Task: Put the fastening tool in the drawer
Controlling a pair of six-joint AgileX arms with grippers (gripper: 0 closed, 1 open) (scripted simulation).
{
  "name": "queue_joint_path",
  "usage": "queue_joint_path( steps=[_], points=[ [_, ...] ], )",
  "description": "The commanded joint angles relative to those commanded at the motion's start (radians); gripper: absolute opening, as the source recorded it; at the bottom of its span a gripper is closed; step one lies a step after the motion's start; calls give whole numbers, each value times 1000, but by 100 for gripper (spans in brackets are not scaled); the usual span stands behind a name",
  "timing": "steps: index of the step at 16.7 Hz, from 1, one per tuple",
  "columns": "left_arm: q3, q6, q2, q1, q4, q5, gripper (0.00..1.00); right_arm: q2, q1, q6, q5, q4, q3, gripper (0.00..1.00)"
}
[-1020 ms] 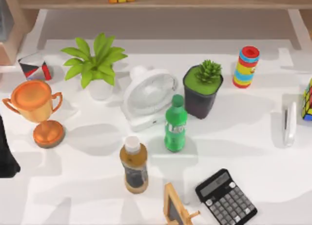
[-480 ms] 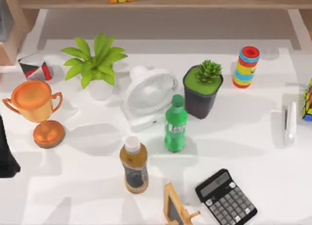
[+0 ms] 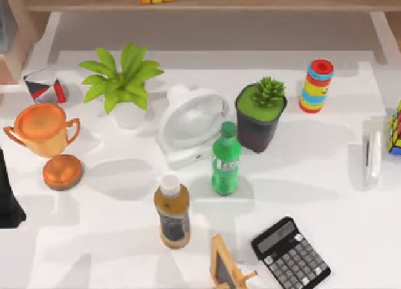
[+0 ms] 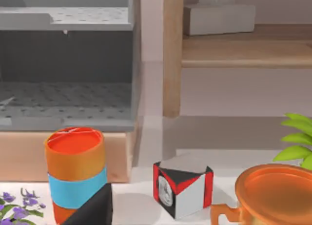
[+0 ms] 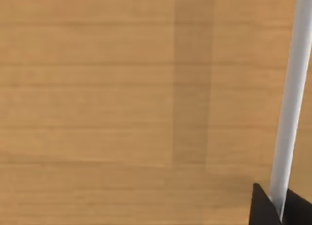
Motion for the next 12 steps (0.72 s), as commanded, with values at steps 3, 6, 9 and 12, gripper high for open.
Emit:
queue_joint_path(
  steps=[3, 6, 9, 12],
  points=[
    [0, 0, 0, 0, 0, 0, 100, -26, -44, -1, -42, 49, -75, 0],
    [0, 0, 0, 0, 0, 0, 100, -61, -93, 0, -94, 108, -164, 0],
    [0, 0, 0, 0, 0, 0, 100, -72, -112, 1, -116, 131, -200, 0],
    [0, 0, 0, 0, 0, 0, 100, -72, -112, 1, -116, 131, -200, 0]
  ],
)
